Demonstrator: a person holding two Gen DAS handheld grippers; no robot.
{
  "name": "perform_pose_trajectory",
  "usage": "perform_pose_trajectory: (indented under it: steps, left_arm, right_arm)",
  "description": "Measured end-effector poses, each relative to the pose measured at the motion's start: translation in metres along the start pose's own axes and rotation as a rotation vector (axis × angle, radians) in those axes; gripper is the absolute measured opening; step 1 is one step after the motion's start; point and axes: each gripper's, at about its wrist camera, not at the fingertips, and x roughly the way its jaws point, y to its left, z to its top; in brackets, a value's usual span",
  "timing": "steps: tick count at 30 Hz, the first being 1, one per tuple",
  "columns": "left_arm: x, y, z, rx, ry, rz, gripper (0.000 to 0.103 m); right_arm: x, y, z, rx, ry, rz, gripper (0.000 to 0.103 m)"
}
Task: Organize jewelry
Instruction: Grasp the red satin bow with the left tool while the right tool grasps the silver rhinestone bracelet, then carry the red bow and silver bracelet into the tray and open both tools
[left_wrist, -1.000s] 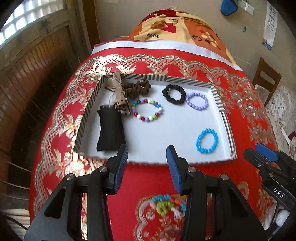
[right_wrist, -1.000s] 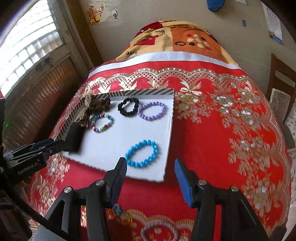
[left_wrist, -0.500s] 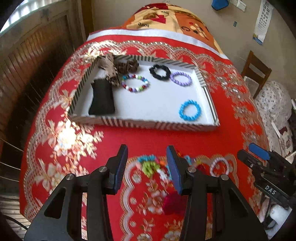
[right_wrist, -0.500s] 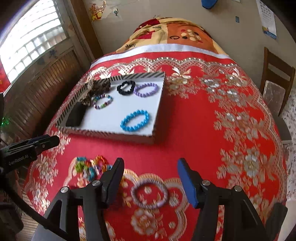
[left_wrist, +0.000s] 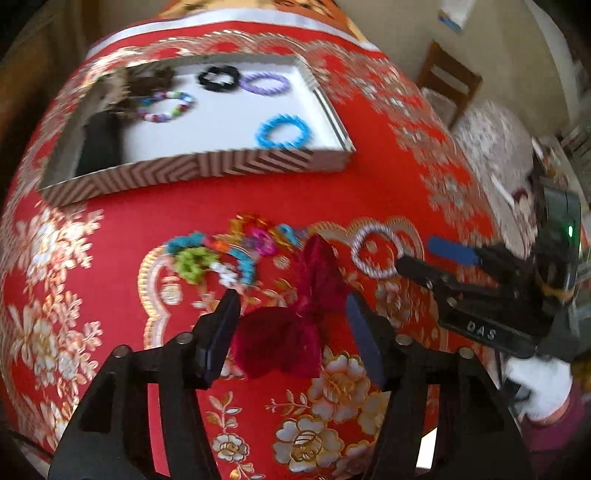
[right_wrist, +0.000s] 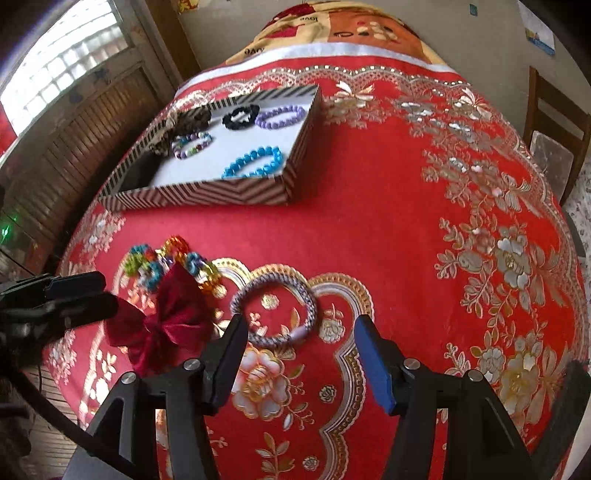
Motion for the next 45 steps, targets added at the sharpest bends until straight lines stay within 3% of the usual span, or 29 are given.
perform_pose_trajectory:
  steps: [6,12,14,17,21,25,34,45]
  left_arm:
    - [0.021,-0.013,-0.002,0.083,0.036,0.041,0.060]
    - [0.037,-0.017,-0.005,0.120,0.052,0.059,0.059]
    - [0.042,-0.017,-0.006,0.119,0.063,0.043,0.047]
    - [0.044,-0.016,-0.006,0.114,0.049,0.052,0.016]
    - [0.034,-0.007,-0.005,0.061,0.046,0.015,0.015]
    - [0.009,-0.003,0.001,0.051,-0.009,0.019,0.015]
    - [-0.036,0.007,0.030,0.033,-0.133,0.089,0.015]
    - [-0.059,0.032,0.065,-0.012,-0.201,0.170,0.015]
  right_arm:
    - [0.012,0.002,-0.001,-0.029,0.003,-0.010,0.056]
    - [0.022,0.004,0.005,-0.078,-0.017,-0.070,0.033]
    - [0.023,0.005,0.006,-0.097,-0.022,-0.091,0.022]
    - [0.025,0.009,0.005,-0.142,-0.036,-0.130,0.007]
    - [0.022,0.006,0.008,-0.126,-0.034,-0.093,0.006]
    - [0.002,0.005,0.013,-0.095,-0.072,-0.055,0.006]
    - [-0.041,0.023,0.038,-0.113,-0.155,-0.024,0.006]
    - [-0.061,0.043,0.070,-0.153,-0.214,-0.007,0.006]
